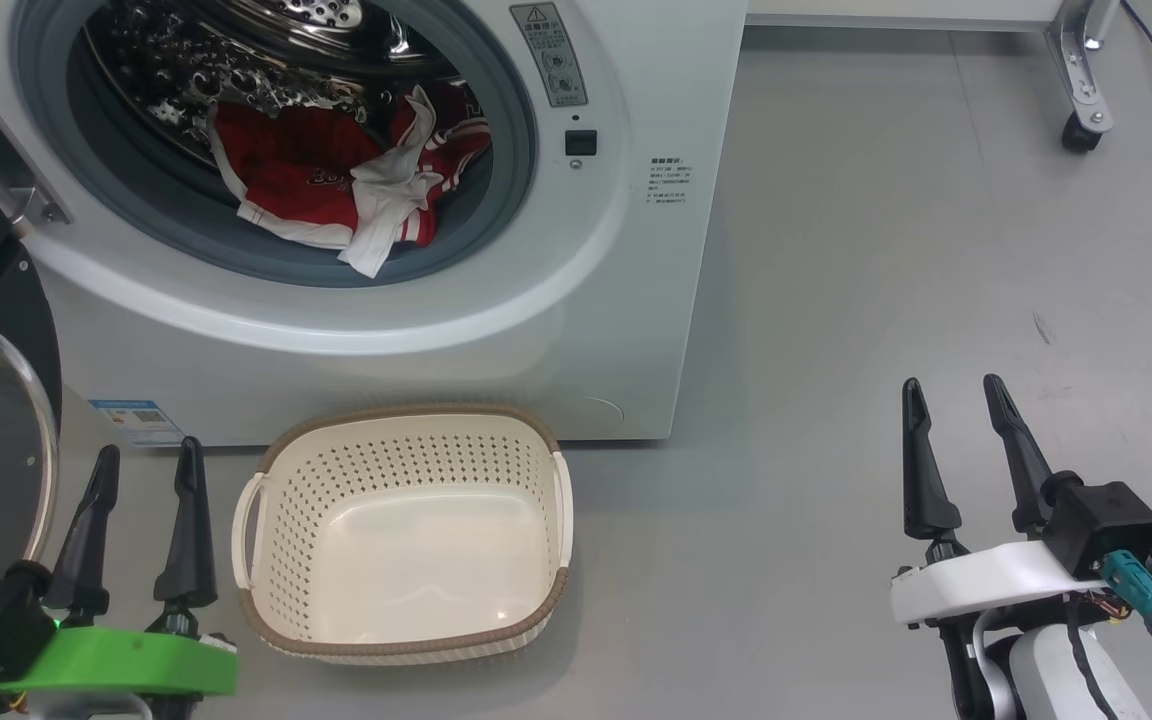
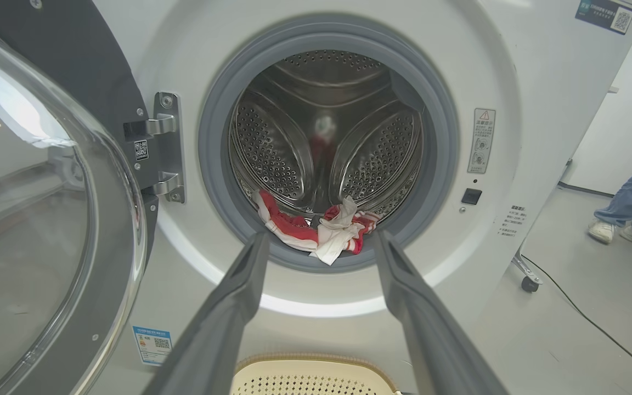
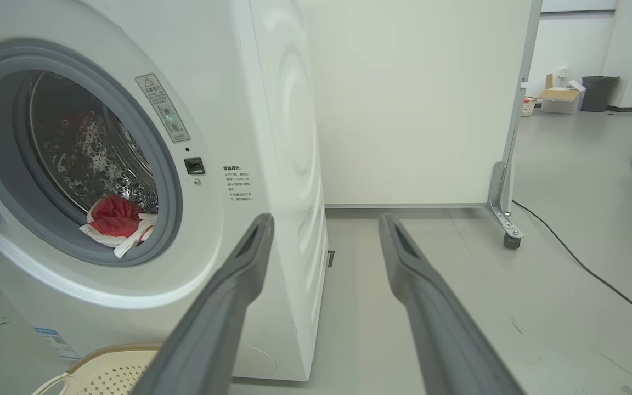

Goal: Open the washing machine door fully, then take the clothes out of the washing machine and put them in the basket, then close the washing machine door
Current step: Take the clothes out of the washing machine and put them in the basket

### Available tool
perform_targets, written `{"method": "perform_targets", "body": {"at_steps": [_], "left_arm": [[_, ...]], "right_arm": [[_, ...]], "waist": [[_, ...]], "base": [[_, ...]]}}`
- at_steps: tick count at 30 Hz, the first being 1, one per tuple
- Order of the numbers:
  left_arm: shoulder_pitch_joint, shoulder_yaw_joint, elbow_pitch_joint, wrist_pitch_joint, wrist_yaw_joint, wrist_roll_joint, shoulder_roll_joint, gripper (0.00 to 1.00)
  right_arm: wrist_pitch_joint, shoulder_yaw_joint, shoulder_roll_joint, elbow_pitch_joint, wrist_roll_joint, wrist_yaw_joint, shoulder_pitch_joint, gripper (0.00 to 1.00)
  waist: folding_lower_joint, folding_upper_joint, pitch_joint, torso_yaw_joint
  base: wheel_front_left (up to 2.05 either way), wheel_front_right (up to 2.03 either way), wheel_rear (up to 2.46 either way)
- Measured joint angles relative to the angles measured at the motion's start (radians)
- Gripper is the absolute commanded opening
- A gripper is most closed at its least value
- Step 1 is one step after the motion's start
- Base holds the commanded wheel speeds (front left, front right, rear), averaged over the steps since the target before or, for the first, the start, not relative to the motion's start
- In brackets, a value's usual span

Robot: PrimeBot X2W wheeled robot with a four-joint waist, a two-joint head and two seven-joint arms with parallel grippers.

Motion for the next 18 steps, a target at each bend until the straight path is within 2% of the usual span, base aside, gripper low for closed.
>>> {"method": "perform_targets", "body": {"at_steps": [9,18], "left_arm": [[0.0,-0.005,-0.002,0.0,0.0,0.0,0.0,1.0],[0.0,-0.009,-0.003,0.0,0.0,0.0,0.0,1.0]], "right_arm": [[0.0,0.0,0.003,0.0,0.0,0.0,0.0,1.0],[0.0,0.0,0.006,0.0,0.0,0.0,0.0,1.0]], "waist": [[0.0,0.0,0.004,-0.002],[0.0,0.0,0.009,-0.003]], "base": [[0.7,-0.7,0.0],[0.32,-0.32,0.0]]}}
